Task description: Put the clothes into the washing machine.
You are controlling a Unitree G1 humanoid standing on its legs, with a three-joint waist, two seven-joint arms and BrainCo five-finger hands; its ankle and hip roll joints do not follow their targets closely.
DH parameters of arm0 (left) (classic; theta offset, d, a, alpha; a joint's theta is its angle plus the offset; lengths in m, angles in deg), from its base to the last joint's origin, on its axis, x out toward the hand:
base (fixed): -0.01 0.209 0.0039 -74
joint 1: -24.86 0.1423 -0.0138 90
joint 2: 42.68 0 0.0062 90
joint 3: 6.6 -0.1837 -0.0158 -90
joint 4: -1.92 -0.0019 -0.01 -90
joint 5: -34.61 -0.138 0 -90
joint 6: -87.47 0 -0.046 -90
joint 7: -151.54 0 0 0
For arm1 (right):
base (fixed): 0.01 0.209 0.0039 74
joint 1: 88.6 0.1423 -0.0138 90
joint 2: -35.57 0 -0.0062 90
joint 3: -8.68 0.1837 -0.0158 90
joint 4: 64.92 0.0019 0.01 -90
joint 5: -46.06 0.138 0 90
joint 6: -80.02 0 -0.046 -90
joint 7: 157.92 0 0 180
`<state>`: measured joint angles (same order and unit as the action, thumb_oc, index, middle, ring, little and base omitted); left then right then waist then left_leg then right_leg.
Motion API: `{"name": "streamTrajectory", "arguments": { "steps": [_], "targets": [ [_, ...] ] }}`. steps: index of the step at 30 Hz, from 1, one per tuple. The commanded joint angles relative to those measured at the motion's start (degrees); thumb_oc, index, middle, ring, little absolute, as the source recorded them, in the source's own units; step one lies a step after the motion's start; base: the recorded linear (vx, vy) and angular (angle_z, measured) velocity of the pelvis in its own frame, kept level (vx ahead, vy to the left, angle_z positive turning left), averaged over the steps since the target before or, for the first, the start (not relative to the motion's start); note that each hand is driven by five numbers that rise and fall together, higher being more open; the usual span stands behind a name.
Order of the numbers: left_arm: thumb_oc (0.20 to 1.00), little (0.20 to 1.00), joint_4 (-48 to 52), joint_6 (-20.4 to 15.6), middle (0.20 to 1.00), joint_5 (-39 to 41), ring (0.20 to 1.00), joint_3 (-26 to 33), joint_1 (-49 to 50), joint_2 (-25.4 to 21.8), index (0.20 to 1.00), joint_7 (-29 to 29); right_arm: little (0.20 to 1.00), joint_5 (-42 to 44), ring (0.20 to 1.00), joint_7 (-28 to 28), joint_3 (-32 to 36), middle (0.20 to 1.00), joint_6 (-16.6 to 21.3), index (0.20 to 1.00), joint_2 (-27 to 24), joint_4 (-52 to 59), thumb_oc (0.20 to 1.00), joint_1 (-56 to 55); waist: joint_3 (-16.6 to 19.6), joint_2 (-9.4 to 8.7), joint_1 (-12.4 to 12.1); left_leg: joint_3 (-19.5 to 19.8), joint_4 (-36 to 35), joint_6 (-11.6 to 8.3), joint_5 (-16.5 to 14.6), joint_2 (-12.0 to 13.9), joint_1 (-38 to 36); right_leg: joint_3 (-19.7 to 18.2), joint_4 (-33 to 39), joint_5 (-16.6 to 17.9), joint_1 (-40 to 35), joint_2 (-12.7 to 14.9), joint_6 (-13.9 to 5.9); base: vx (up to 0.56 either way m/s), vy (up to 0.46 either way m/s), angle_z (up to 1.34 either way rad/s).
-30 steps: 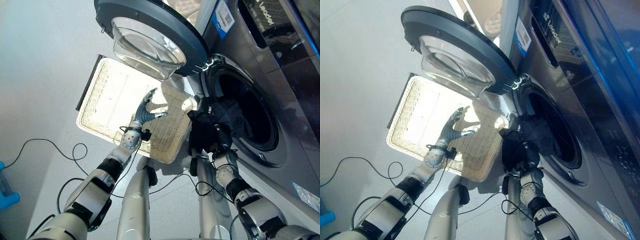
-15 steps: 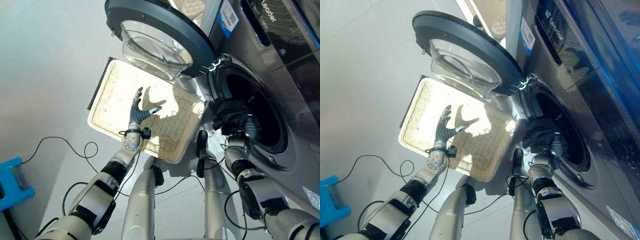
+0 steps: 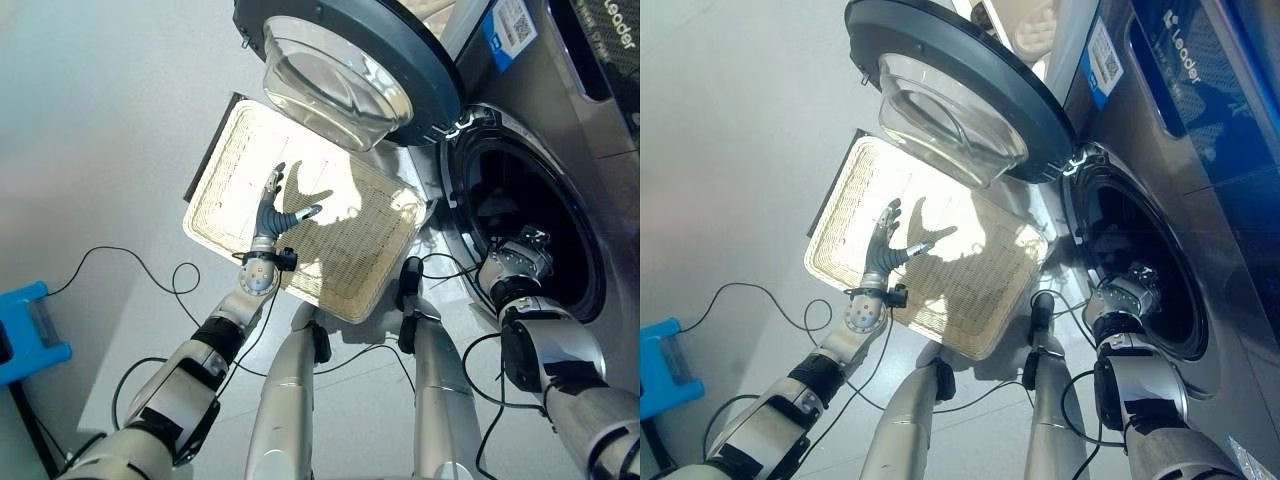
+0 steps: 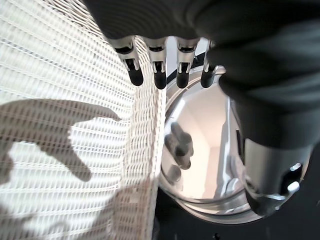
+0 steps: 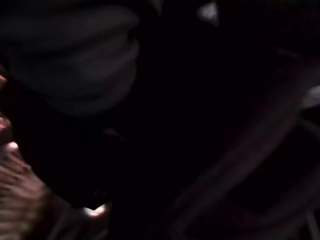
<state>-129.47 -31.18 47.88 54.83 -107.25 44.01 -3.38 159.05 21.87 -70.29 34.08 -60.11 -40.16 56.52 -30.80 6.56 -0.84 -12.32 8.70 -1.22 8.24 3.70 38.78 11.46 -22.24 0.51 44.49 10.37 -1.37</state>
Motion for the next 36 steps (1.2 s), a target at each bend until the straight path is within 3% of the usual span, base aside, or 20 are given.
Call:
{"name": "streamTrajectory", "arguments": {
  "steps": [1, 6, 13, 18, 22, 23, 26, 27, 28, 29, 32, 33, 34, 35, 36],
  "targets": [
    [1.000, 1.000, 2.3, -2.3, 1.000, 1.6, 1.000, -0.1, -0.8, -0.6, 1.000, 0.6, 0.200, 0.0, 0.200, -0.9, 1.9, 0.200, 9.4, 0.200, -5.7, 3.2, 0.200, -1.0, 1.0, 1.44, 0.6, -0.6, 6.7, -2.48, -8.0, -3.4, 1.3, 2.2, -3.1, -0.1, 0.6, -0.7, -5.63, 0.03, -0.002, 0.02],
    [1.000, 1.000, 2.8, -1.6, 1.000, 2.2, 1.000, -0.4, -0.5, -1.8, 1.000, 0.5, 0.200, 0.0, 0.200, -0.6, 4.3, 0.200, 16.0, 0.200, -7.8, 7.6, 0.200, -1.4, 1.0, 0.99, 1.0, -0.9, 6.5, -2.64, -8.2, -3.2, 0.9, 2.2, -2.7, 0.0, 0.1, -0.6, -5.89, 0.00, 0.000, 0.00],
    [1.000, 1.000, 3.3, -1.7, 1.000, 3.4, 1.000, -0.5, 0.2, -3.5, 1.000, -0.2, 0.200, 0.0, 0.200, -1.5, 5.2, 0.200, 20.6, 0.200, -10.5, 10.2, 0.200, -1.9, 1.0, 0.61, 1.3, -1.2, 6.2, -2.82, -8.0, -2.8, 0.9, 2.1, -2.2, 0.4, 0.1, -0.7, -5.99, 0.00, 0.000, 0.00],
    [1.000, 1.000, 3.2, -2.0, 1.000, 3.7, 1.000, -0.7, 0.3, -4.2, 1.000, -0.5, 0.200, 0.0, 0.200, -3.0, 6.2, 0.200, 20.8, 0.200, -13.3, 9.3, 0.200, -2.8, 1.0, 0.33, 1.6, -1.3, 6.3, -2.88, -8.0, -2.5, 1.0, 2.1, -2.1, 0.5, 0.1, -0.5, -6.22, 0.00, 0.000, 0.00],
    [1.000, 1.000, 2.6, -2.1, 1.000, 4.1, 1.000, -0.8, 0.0, -4.3, 1.000, -0.9, 0.200, 0.0, 0.200, -4.6, 5.6, 0.200, 16.3, 0.200, -15.0, 6.0, 0.200, -3.6, 1.0, 0.08, 1.7, -1.4, 6.5, -2.87, -8.0, -2.4, 1.1, 2.1, -2.2, 0.7, 0.2, -0.4, -6.41, 0.00, -0.020, 0.05],
    [1.000, 1.000, 2.3, -2.1, 1.000, 4.5, 1.000, -0.8, -0.2, -4.4, 1.000, -1.1, 1.000, -0.5, 1.000, -3.8, 4.4, 1.000, 12.8, 1.000, -15.0, 3.8, 1.000, -3.8, 1.0, 0.05, 1.7, -1.2, 6.6, -2.87, -8.0, -2.4, 1.2, 2.0, -2.1, 0.9, 0.2, -0.4, -6.44, 0.02, -0.004, 0.04],
    [1.000, 1.000, 2.1, -2.4, 1.000, 4.9, 1.000, -1.0, -0.6, -4.4, 1.000, -1.0, 1.000, -4.1, 1.000, -1.2, 3.4, 1.000, 9.4, 1.000, -14.9, 2.0, 1.000, -3.7, 1.0, 0.10, 1.7, -1.3, 6.4, -2.83, -7.9, -2.4, 1.0, 2.0, -1.9, 0.9, 0.1, -0.4, -6.41, 0.00, -0.001, 0.01],
    [1.000, 1.000, 1.8, -2.5, 1.000, 4.8, 1.000, -1.3, -0.7, -4.0, 1.000, -1.0, 1.000, -8.6, 1.000, 3.3, 2.3, 1.000, 6.5, 1.000, -14.5, 0.0, 1.000, -4.0, 1.0, 0.14, 1.6, -1.3, 6.4, -2.88, -8.5, -2.5, 0.3, 2.0, -2.1, 0.3, -0.5, -0.4, -6.59, 0.00, 0.000, 0.00],
    [1.000, 1.000, 1.8, -2.6, 1.000, 4.8, 1.000, -1.2, -0.9, -4.1, 1.000, -1.0, 1.000, -9.4, 1.000, 4.2, 2.3, 1.000, 6.3, 1.000, -14.6, 0.1, 1.000, -3.7, 1.0, 0.16, 1.6, -1.3, 6.3, -2.79, -8.1, -2.4, 0.7, 2.1, -1.9, 0.7, -0.1, -0.4, -6.43, 0.00, 0.000, 0.00],
    [1.000, 1.000, 0.8, -2.8, 1.000, 4.8, 1.000, -1.4, -1.6, -3.6, 1.000, -1.1, 1.000, -18.4, 1.000, 12.9, 0.4, 1.000, 2.1, 1.000, -14.5, -3.4, 1.000, -2.8, 1.0, 0.31, 1.4, -1.2, 6.2, -2.73, -8.0, -2.5, 0.7, 2.1, -1.8, 0.7, -0.2, -0.3, -6.35, 0.00, 0.000, 0.00],
    [1.000, 1.000, 0.2, -2.8, 1.000, 4.7, 1.000, -1.8, -2.1, -3.0, 1.000, -0.9, 1.000, -29.2, 1.000, 24.6, -2.2, 1.000, -2.1, 1.000, -14.5, -6.1, 1.000, -1.3, 1.0, 0.49, 1.0, -1.2, 6.5, -2.66, -8.5, -2.5, 0.3, 2.2, -2.2, 0.2, -0.6, -0.2, -6.39, 0.00, 0.000, 0.00],
    [1.000, 1.000, 0.2, -2.8, 1.000, 4.7, 1.000, -1.7, -2.4, -3.0, 1.000, -0.8, 1.000, -30.5, 1.000, 26.0, -2.5, 1.000, -2.4, 1.000, -14.4, -6.1, 1.000, -0.9, 1.0, 0.53, 0.9, -1.2, 6.4, -2.55, -8.1, -2.5, 0.7, 2.3, -2.0, 0.6, -0.2, -0.2, -6.23, 0.00, 0.000, 0.00],
    [1.000, 1.000, -0.3, -2.7, 1.000, 4.4, 1.000, -2.1, -2.5, -2.5, 1.000, -0.8, 1.000, -38.2, 1.000, 33.5, -4.7, 1.000, -5.2, 1.000, -14.2, -7.1, 1.000, 0.2, 1.0, 0.74, 0.7, -1.1, 6.5, -2.48, -8.6, -2.6, 0.3, 2.3, -2.4, 0.0, -0.5, -0.1, -6.34, 0.00, 0.000, 0.00],
    [1.000, 1.000, -0.2, -2.6, 1.000, 4.4, 1.000, -2.1, -2.8, -2.5, 1.000, -0.7, 1.000, -39.8, 1.000, 34.7, -5.1, 1.000, -5.8, 1.000, -14.2, -7.1, 1.000, 0.6, 1.0, 0.80, 0.6, -1.1, 6.4, -2.36, -8.2, -2.6, 0.8, 2.4, -2.3, 0.5, -0.1, -0.2, -6.16, 0.00, 0.000, 0.00],
    [1.000, 1.000, -0.1, -2.5, 1.000, 4.2, 1.000, -2.4, -2.7, -2.2, 1.000, -0.4, 1.000, -46.2, 1.000, 40.1, -6.7, 1.000, -8.6, 1.000, -13.9, -7.2, 1.000, 1.2, 1.0, 0.99, 0.5, -1.1, 6.5, -2.26, -8.6, -2.7, 0.5, 2.5, -2.6, 0.0, -0.2, -0.1, -6.19, 0.00, 0.000, 0.00]
  ]
}}
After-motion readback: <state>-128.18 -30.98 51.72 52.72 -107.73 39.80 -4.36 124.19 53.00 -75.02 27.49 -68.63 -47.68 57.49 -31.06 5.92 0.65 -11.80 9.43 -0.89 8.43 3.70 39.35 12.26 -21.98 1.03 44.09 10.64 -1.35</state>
